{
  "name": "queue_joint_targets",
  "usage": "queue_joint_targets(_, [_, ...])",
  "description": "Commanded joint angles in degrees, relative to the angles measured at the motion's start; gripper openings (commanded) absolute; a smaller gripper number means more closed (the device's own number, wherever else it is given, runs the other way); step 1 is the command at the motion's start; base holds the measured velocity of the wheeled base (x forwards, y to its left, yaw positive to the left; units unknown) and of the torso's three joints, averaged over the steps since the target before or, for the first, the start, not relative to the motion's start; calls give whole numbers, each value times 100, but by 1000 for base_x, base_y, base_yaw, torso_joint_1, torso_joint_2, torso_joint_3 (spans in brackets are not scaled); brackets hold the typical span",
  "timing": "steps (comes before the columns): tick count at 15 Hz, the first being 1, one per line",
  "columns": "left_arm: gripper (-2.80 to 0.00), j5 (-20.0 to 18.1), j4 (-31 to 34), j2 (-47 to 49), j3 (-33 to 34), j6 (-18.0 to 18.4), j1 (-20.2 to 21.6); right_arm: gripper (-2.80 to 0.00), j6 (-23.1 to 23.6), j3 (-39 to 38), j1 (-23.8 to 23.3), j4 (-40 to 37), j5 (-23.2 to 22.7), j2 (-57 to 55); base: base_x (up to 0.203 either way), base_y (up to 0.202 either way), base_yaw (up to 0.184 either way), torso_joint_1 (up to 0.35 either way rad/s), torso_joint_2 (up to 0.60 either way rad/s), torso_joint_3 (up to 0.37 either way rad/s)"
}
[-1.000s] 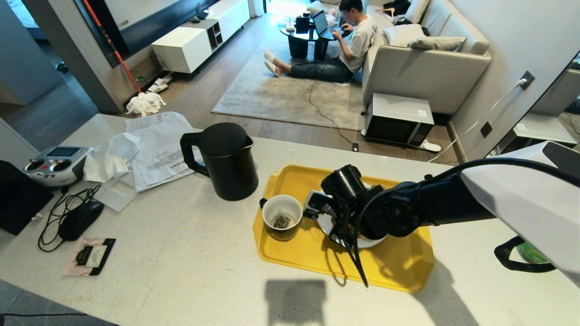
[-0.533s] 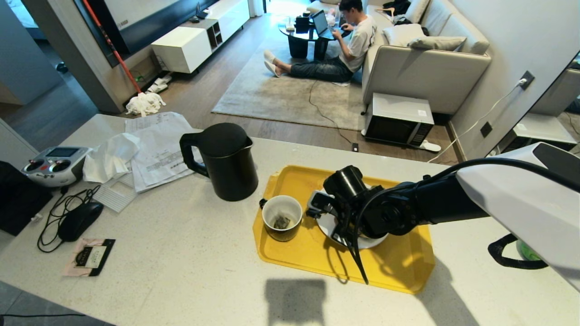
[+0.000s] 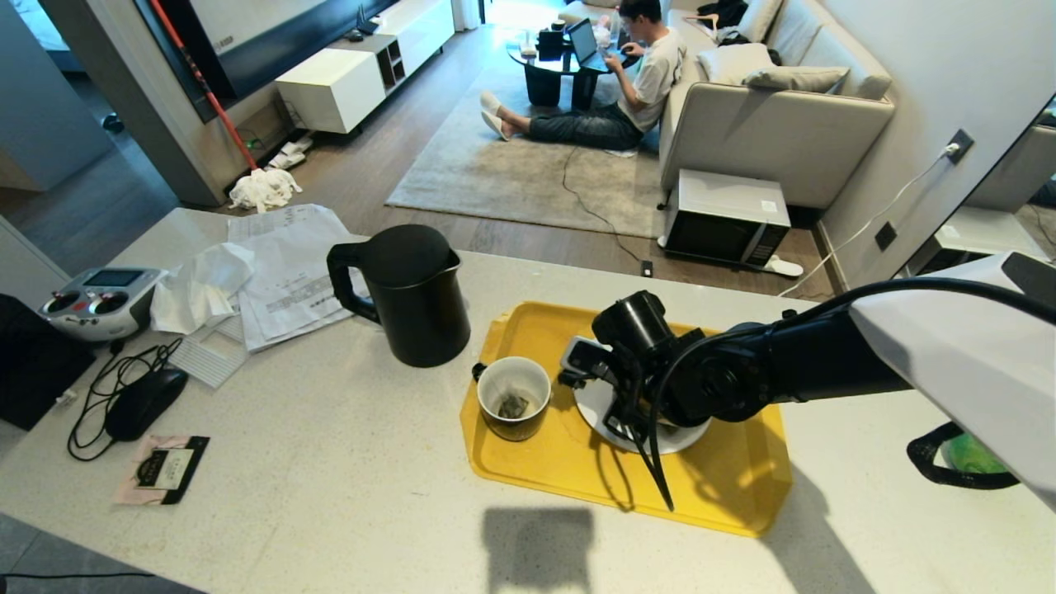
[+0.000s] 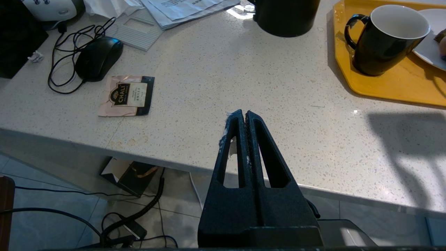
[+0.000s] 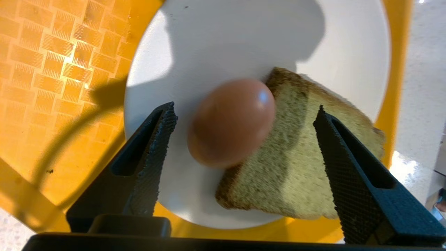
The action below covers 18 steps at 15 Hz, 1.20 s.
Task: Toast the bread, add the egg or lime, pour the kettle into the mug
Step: Put the egg in the bowl, then pick up the kettle
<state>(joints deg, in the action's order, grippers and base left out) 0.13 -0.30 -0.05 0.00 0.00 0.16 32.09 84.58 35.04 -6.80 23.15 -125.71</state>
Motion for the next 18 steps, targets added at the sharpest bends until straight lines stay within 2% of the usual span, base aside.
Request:
queue_joint_targets(1, [-280, -4, -3, -4, 9, 0, 2, 0, 24, -38, 3, -31, 11, 360, 0, 0, 0, 0, 0, 0])
queue_joint_targets(9, [-280, 3, -5, -4, 9, 0, 1, 0, 17, -440, -176, -40, -3, 2113, 0, 0, 0, 0, 0, 0])
queue_joint_targets(10, [-280, 4, -5, -4, 9, 0, 1, -280, 17, -572, -257, -40, -5, 2418, 0, 0, 0, 0, 0, 0])
queue_joint_targets(14, [-280, -4, -5, -4, 9, 0, 2, -280, -35, -1142, -717, -99, -34, 3538, 0, 0, 0, 0, 0, 0])
queue_joint_targets(18, [-280, 1, -5, -4, 9, 0, 2, -280, -559, -1530, -1201, -110, -102, 4430, 0, 0, 0, 0, 0, 0])
